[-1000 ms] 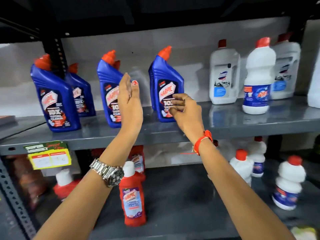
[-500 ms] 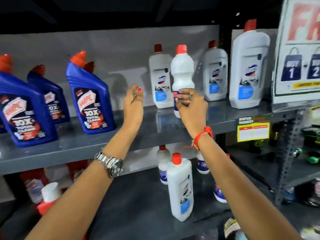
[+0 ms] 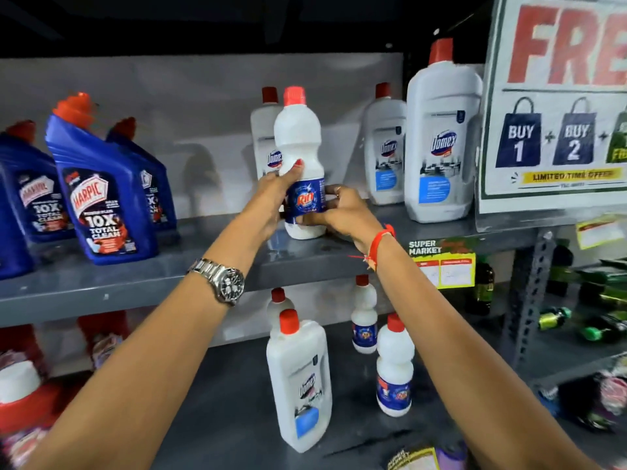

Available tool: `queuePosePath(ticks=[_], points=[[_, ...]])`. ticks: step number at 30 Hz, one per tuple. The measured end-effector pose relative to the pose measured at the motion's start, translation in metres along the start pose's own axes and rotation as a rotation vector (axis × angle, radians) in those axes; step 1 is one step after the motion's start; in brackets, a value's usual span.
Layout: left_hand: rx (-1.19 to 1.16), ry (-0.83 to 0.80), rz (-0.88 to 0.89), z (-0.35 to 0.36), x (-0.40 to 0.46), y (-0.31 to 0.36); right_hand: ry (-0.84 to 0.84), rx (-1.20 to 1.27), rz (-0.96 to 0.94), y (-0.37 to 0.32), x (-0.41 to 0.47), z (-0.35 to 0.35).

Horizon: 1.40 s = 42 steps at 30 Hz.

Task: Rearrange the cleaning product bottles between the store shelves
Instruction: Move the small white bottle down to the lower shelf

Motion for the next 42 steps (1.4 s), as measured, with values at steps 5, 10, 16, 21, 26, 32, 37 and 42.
queuePosePath(ticks=[5, 10, 16, 21, 26, 32, 37, 42], points=[[0.084, 0.055, 0.04, -0.008, -0.016, 0.004, 0.03, -0.043, -0.058, 0.003, -0.005, 0.005], [0.246, 0.015, 0.178, -0.03, -0.05, 0.011, 0.078, 0.018, -0.131, -0.008, -0.032, 0.012], [0.23, 0.104, 0.322, -0.043, -0.102, 0.014, 0.099, 0.125, -0.243, -0.034, -0.079, 0.027], [0.246, 0.142, 0.396, -0.06, -0.146, -0.011, 0.025, 0.174, -0.234, -0.03, -0.12, 0.05], [0.225, 0.135, 0.326, -0.09, -0.175, -0.09, -0.072, 0.257, -0.154, 0.025, -0.178, 0.088], [0.248, 0.142, 0.124, -0.125, -0.2, -0.197, -0.159, 0.235, 0.039, 0.103, -0.235, 0.143], [0.261, 0.147, -0.063, -0.157, -0.194, -0.259, -0.207, 0.117, 0.12, 0.156, -0.246, 0.189], [0.253, 0.192, -0.193, -0.178, -0.188, -0.295, -0.247, 0.008, 0.207, 0.19, -0.247, 0.222]])
Point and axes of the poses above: each hand's wrist, its own x-axis towards the middle knuckle, its own z-axis out of the palm, y = z × x, the point moved 1 cm from there along x, towards the middle knuckle, and after that the axes turned 10 degrees about -z, right-handed, at the moved point
